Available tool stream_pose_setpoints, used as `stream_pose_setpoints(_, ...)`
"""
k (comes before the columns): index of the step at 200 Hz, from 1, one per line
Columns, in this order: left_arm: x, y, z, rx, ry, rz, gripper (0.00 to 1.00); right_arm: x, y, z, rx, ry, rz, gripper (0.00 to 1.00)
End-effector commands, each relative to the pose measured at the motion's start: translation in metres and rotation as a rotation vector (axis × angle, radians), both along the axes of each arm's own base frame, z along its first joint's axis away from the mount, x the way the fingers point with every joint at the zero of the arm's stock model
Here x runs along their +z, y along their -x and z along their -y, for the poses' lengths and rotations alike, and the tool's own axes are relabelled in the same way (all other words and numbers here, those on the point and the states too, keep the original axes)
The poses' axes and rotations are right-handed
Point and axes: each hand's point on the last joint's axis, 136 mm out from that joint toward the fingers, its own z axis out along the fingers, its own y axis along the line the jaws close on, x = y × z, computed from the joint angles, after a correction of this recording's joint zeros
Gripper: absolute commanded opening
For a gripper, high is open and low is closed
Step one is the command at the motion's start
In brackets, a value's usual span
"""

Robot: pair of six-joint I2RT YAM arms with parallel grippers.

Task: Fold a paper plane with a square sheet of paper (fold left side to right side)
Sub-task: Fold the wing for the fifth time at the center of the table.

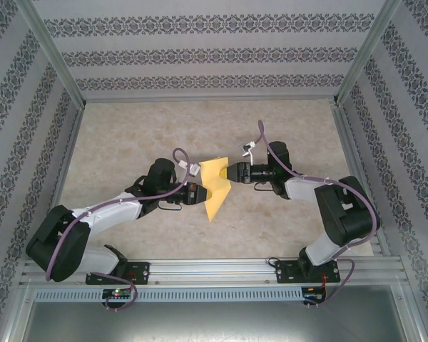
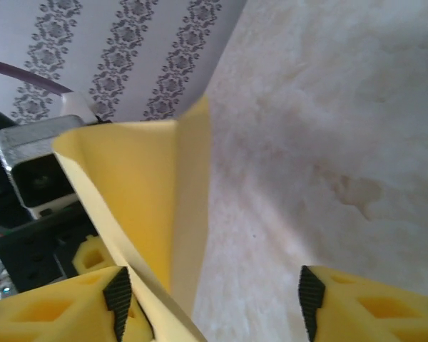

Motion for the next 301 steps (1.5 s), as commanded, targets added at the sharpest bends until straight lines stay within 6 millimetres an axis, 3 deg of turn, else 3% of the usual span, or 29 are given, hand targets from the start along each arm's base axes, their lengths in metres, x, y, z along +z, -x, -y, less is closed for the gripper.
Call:
stream_pose_setpoints(1, 0.001, 0.005, -0.003, -0.037, 0.001, 0.016, 0.0, 0.021, -0.003, -0.005, 0.037, -0.085, 0.072, 0.57)
stream_pose_setpoints(49, -0.007, 0.004, -0.004, -0.046, -0.008, -0.013, 0.0, 0.011, -0.002, -0.002, 0.029, -0.06, 0.055, 0.34)
stream_pose_setpoints(102, -0.028, -0.003, -0.001, -0.049, -0.036, -0.063, 0.0, -0.003, 0.001, 0.006, -0.002, 0.013, 0.036, 0.13)
stream_pose_setpoints(171, -0.056, -0.013, 0.01, -0.069, -0.033, -0.134, 0.0, -0.047, 0.005, 0.022, -0.068, 0.179, -0.053, 0.04)
stream_pose_setpoints(213, -0.076, -0.015, 0.013, -0.078, -0.044, -0.176, 0.06, -0.066, 0.007, 0.029, -0.109, 0.274, -0.102, 0.0)
stream_pose_setpoints(228, -0.08, -0.015, 0.014, -0.083, -0.049, -0.183, 0.1, -0.069, 0.008, 0.03, -0.116, 0.283, -0.113, 0.0)
stream_pose_setpoints(260, -0.085, -0.014, 0.01, -0.084, -0.086, -0.179, 0.37, -0.074, 0.01, 0.03, -0.119, 0.313, -0.13, 0.0)
stream_pose_setpoints(301, -0.079, -0.015, -0.008, -0.042, -0.187, -0.131, 0.54, -0.078, 0.01, 0.03, -0.127, 0.351, -0.136, 0.0)
